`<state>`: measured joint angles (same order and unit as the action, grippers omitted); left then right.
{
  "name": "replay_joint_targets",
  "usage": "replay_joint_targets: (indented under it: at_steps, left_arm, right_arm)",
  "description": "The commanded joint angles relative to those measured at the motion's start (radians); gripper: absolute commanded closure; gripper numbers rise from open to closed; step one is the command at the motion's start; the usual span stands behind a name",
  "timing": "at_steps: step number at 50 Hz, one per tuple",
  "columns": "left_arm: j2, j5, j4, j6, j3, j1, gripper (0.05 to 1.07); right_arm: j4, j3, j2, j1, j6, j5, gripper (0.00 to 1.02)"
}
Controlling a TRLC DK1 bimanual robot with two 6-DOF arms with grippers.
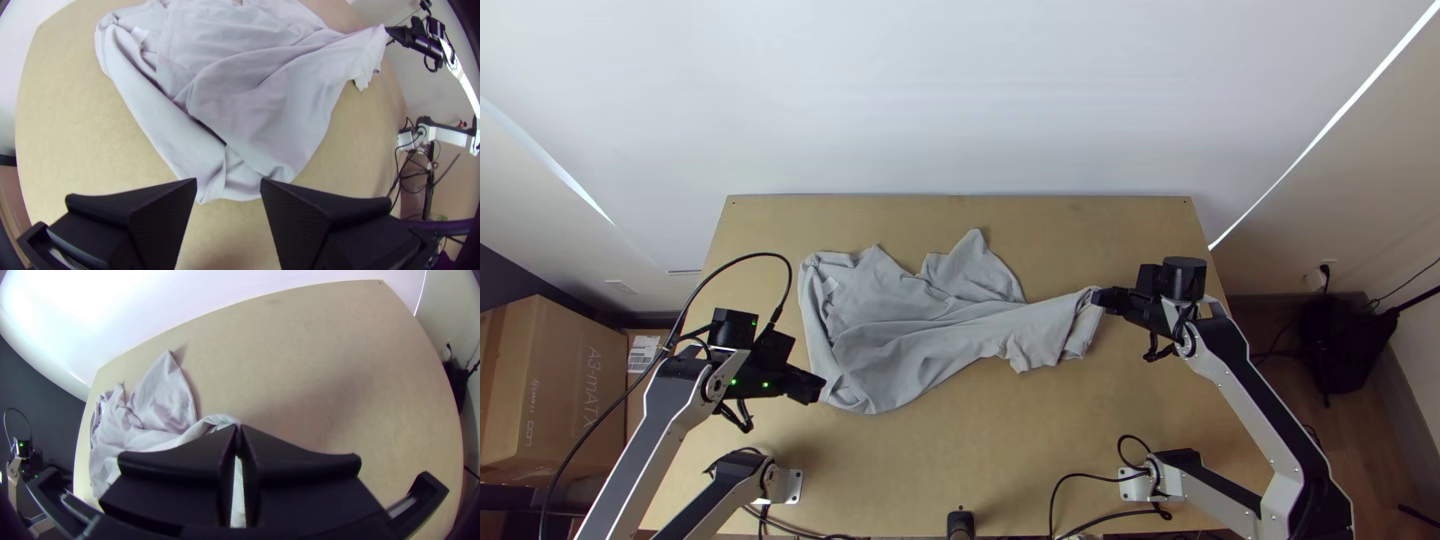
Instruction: Fold the t-shirt
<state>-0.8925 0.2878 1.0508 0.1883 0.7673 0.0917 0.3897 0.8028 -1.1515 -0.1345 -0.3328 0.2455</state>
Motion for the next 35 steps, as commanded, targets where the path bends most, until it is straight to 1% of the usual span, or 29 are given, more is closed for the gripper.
replay_joint_targets:
  at_steps: [1, 6, 8, 17, 18, 20, 22, 35]
  left_arm:
    - [-0.023, -0.001, 0.015, 0.083, -0.031, -0.009, 0.46]
    - [-0.051, 0.001, -0.005, 0.099, -0.037, 0.000, 0.46]
    - [-0.066, 0.001, -0.035, 0.096, -0.045, 0.002, 0.46]
    - [-0.163, -0.001, -0.074, 0.086, -0.048, 0.052, 0.46]
    - [-0.171, -0.001, -0.083, 0.083, -0.048, 0.054, 0.46]
    - [-0.187, -0.003, -0.084, 0.077, -0.043, 0.068, 0.55]
    - [-0.203, -0.003, -0.104, 0.069, -0.042, 0.074, 0.60]
    - [-0.304, -0.013, -0.149, 0.079, -0.043, 0.082, 0.60]
  right_arm:
    - [-0.028, -0.022, 0.021, 0.010, -0.015, 0.001, 1.00]
    - [-0.035, -0.022, 0.021, 0.003, -0.029, 0.001, 1.00]
    - [-0.035, -0.024, 0.021, -0.004, -0.035, 0.001, 1.00]
    - [-0.046, -0.028, 0.021, -0.028, -0.057, 0.001, 1.00]
    - [-0.049, -0.028, 0.021, -0.030, -0.060, 0.001, 1.00]
    - [-0.054, -0.028, 0.021, -0.030, -0.063, 0.001, 1.00]
    - [-0.058, -0.030, 0.021, -0.031, -0.066, 0.001, 1.00]
    - [-0.061, -0.033, 0.030, -0.030, -0.080, 0.001, 1.00]
